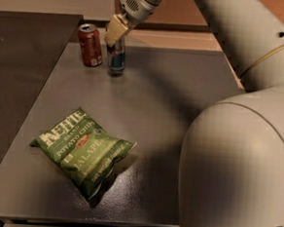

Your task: Move redbull can near coke can

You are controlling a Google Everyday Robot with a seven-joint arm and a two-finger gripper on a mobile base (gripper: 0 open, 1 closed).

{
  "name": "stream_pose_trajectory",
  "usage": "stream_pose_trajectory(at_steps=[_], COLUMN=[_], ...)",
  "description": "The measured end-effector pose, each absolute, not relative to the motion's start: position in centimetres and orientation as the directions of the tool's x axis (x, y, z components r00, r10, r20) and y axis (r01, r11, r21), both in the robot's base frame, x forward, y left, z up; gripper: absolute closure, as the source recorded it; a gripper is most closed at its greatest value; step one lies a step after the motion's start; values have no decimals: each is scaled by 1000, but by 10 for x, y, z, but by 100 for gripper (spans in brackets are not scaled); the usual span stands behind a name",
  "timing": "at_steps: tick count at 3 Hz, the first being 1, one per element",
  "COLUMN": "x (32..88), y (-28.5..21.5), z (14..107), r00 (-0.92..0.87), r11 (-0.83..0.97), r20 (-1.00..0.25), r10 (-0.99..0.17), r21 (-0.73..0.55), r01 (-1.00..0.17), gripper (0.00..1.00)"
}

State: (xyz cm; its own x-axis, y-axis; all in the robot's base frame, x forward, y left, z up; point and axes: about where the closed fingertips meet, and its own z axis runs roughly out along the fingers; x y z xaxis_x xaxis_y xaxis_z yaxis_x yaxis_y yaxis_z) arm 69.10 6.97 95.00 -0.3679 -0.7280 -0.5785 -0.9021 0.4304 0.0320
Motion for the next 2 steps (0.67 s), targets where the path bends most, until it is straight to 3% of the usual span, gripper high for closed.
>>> stream_pose_trajectory(at_steps=[1, 2], x=[703, 712], y=[80, 87], z=[939, 930], r00=[-362, -358], r11=[417, 407], r20=[-581, -584], r10=[-728, -728], r21=[43, 51], r01=[-908, -912], gripper=[83, 59])
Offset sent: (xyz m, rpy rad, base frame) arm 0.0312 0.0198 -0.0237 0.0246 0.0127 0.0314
